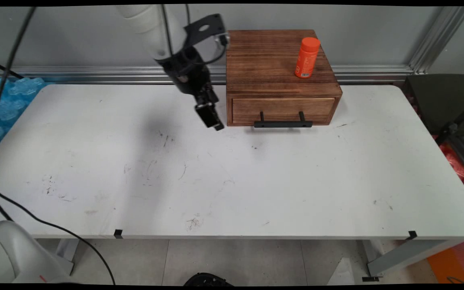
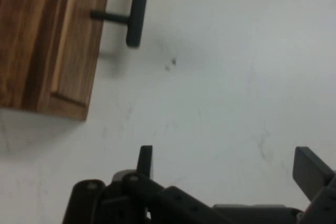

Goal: Open the drawer

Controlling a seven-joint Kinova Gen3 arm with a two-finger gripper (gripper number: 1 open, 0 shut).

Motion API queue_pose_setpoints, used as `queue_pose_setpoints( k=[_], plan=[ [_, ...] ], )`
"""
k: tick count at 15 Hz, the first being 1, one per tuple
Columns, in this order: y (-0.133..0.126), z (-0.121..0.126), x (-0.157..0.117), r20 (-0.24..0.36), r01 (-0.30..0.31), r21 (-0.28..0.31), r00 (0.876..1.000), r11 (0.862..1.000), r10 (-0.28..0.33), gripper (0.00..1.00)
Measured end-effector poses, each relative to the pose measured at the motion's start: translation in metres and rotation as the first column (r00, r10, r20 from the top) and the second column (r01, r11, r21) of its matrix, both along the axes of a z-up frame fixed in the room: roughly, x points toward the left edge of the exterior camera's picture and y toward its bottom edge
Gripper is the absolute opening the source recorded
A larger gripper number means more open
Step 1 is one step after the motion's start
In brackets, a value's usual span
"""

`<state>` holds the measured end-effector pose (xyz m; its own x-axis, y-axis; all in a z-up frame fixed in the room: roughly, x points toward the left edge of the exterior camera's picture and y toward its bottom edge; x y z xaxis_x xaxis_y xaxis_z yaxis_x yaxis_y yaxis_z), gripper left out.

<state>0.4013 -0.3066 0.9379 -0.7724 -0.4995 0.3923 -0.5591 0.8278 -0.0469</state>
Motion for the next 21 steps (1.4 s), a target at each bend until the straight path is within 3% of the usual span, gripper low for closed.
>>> queue_pose_setpoints(
  k=[11, 21],
  plan=[
    [-0.047, -0.038, -0.063, -0.024, 0.004, -0.051, 1.000, 0.999, -0.005, 1.00],
    [-0.090, -0.087, -0.112, -0.011, 0.026, -0.079, 1.000, 0.997, -0.027, 1.00]
  ],
)
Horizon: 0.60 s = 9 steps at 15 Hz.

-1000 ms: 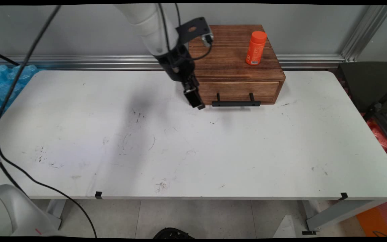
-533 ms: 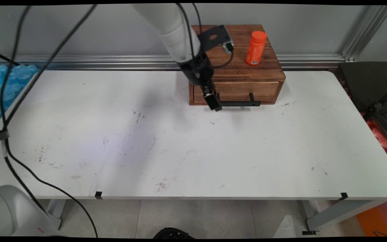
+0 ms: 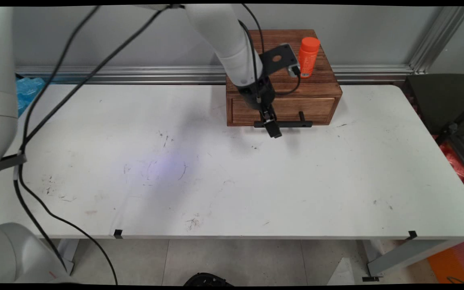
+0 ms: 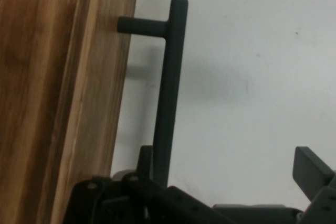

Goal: Open the drawer

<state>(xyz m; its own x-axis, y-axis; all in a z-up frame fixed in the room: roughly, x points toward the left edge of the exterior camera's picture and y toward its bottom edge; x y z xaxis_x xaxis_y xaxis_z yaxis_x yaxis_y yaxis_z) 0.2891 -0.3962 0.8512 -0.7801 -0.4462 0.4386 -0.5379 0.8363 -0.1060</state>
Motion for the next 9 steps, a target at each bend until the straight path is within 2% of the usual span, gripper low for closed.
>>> queue_pose_setpoints(
  k=[9],
  plan=[
    [-0.030, -0.048, -0.030, 0.037, 0.024, 0.008, 0.999, 1.000, -0.024, 1.00]
  ],
)
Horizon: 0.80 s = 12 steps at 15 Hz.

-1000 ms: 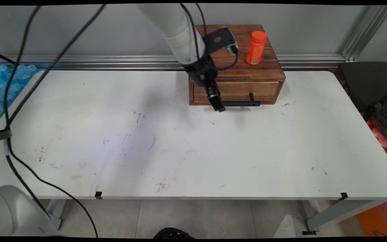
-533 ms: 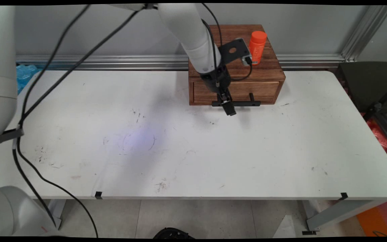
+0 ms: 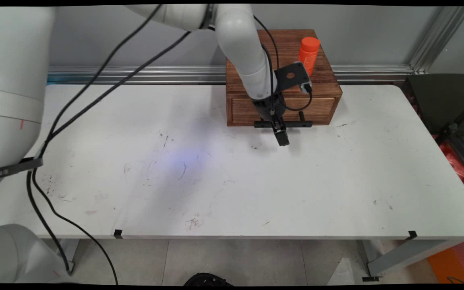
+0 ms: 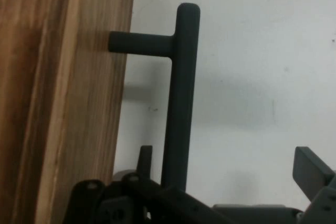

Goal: Open the drawer

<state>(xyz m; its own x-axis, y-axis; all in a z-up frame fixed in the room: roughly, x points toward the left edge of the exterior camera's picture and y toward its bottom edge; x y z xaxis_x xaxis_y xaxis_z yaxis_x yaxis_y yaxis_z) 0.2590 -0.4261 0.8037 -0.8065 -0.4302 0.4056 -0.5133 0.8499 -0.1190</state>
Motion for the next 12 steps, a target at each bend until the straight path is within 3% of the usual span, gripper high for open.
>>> queue_pose_setpoints(
  k=[12],
  plan=[
    [-0.004, -0.030, -0.023, 0.023, 0.031, 0.025, 0.999, 0.999, -0.032, 1.00]
  ],
)
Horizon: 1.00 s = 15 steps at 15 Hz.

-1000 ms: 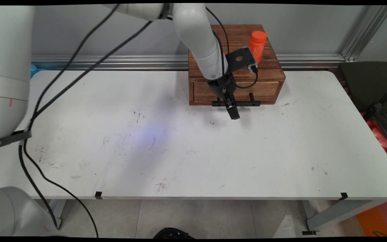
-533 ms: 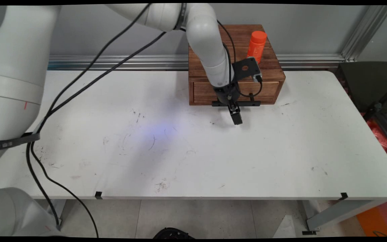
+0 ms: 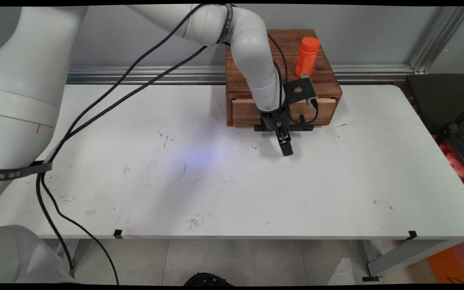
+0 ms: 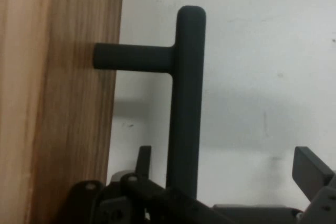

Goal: Open the drawer

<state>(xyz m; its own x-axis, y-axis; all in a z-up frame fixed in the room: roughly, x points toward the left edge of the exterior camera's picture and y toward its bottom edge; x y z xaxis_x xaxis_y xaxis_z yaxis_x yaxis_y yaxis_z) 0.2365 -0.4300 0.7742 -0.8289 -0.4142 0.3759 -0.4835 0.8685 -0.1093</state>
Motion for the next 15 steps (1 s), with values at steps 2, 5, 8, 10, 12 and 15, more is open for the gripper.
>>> queue_pose_setpoints(
  k=[2, 5, 8, 10, 12, 15],
  plan=[
    [0.005, -0.001, -0.002, 0.002, 0.008, 0.005, 1.000, 1.000, -0.008, 1.00],
    [0.015, -0.002, -0.005, 0.003, 0.024, 0.016, 1.000, 1.000, -0.024, 1.00],
    [0.027, -0.002, -0.008, 0.005, 0.039, 0.028, 0.999, 0.999, -0.039, 1.00],
    [0.035, -0.002, -0.010, 0.005, 0.048, 0.035, 0.999, 0.998, -0.049, 1.00],
    [0.044, -0.001, -0.012, 0.005, 0.057, 0.042, 0.998, 0.997, -0.057, 1.00],
    [0.058, 0.001, -0.015, 0.003, 0.069, 0.054, 0.998, 0.996, -0.070, 1.00]
  ],
)
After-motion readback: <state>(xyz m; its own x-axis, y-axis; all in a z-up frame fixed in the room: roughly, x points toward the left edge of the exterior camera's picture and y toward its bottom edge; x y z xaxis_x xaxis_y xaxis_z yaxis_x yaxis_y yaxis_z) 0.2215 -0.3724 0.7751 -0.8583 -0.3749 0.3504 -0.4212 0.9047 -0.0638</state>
